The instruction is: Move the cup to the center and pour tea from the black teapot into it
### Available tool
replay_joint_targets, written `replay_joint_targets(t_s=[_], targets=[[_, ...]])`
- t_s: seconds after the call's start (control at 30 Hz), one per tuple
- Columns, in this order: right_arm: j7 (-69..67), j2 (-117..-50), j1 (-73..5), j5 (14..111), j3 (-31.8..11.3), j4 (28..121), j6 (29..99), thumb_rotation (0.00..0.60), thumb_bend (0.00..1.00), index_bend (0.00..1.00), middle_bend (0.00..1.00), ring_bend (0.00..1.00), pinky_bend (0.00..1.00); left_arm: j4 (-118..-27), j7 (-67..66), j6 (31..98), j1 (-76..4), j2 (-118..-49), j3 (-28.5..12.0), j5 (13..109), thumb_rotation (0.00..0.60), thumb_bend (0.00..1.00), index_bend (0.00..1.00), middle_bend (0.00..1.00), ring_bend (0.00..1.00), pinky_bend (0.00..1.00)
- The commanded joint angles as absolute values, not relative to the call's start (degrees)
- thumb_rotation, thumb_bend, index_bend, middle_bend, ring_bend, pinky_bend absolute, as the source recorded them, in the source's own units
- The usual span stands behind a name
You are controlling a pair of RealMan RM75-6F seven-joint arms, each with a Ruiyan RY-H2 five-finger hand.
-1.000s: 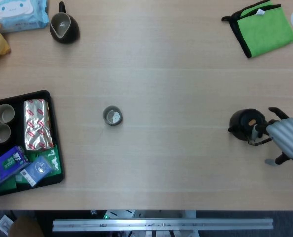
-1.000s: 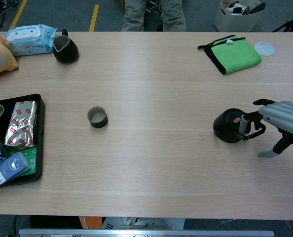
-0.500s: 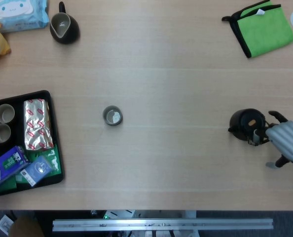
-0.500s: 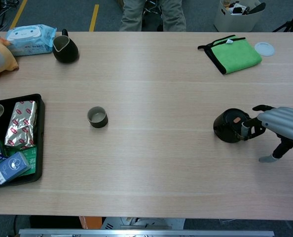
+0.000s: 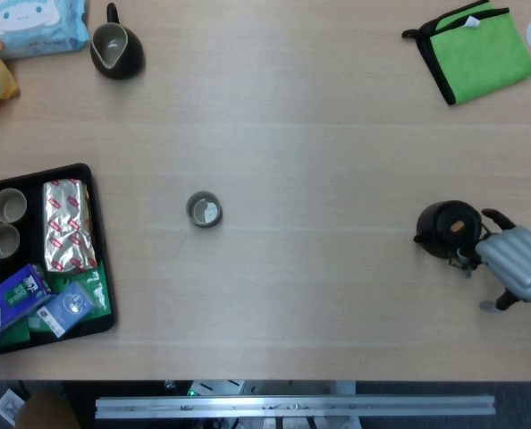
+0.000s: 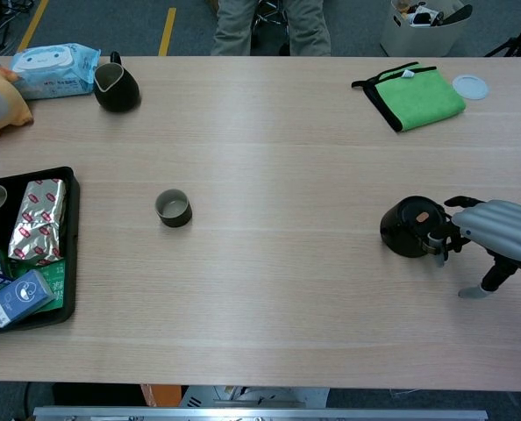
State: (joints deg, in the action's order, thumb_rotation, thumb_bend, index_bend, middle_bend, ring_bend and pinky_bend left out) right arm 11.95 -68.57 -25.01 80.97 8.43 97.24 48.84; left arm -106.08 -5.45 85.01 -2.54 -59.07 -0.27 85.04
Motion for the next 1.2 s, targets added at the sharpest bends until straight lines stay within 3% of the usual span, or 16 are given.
replay_joint_targets(t_s=[0.03,0.27,0.57,0.77,1.2], targets=[[12.31,-69.07,-24.89,80.56,8.01,97.31,49.26,0.6,0.0,0.59,0.55,0.51,0.0,-106.11,-5.38,84.97,-2.57,-59.0,-0.31,85.01,0.6,0.27,0.14,0.19,0.15,0.08],[13.84,-70.96,-25.15,78.34,6.03,97.56,50.08,0.6,0.0,0.74,0.74,0.71,0.0,-106.09,-5.18,84.9,-2.54,-58.84,-0.39,84.76,0.6,0.27,0.14,0.19,0.15,0.08],[12.13,-72.35,-26.22,74.94,3.32,97.54,49.57,0.6,0.0,0.86,0.87,0.81,0.0,-105.81,-4.78,84.61,-2.56,-58.63,-0.51,84.29,0.6,0.27,0.14,0.19,0.15,0.08],[8.92,-73.5,-26.54,74.69,1.68,96.36,50.22,0.6,0.0,0.94,0.91,0.87,0.0,-105.9,-4.87,84.47,-2.66,-58.52,-0.56,84.27,0.6,0.27,0.14,0.19,0.15,0.08],[1.08,-70.41,-26.6,76.61,-1.01,95.89,52.73,0.6,0.0,0.94,0.91,0.87,0.0,-107.69,-7.17,84.23,-3.14,-58.42,-0.64,84.8,0.6,0.27,0.14,0.19,0.15,0.08]])
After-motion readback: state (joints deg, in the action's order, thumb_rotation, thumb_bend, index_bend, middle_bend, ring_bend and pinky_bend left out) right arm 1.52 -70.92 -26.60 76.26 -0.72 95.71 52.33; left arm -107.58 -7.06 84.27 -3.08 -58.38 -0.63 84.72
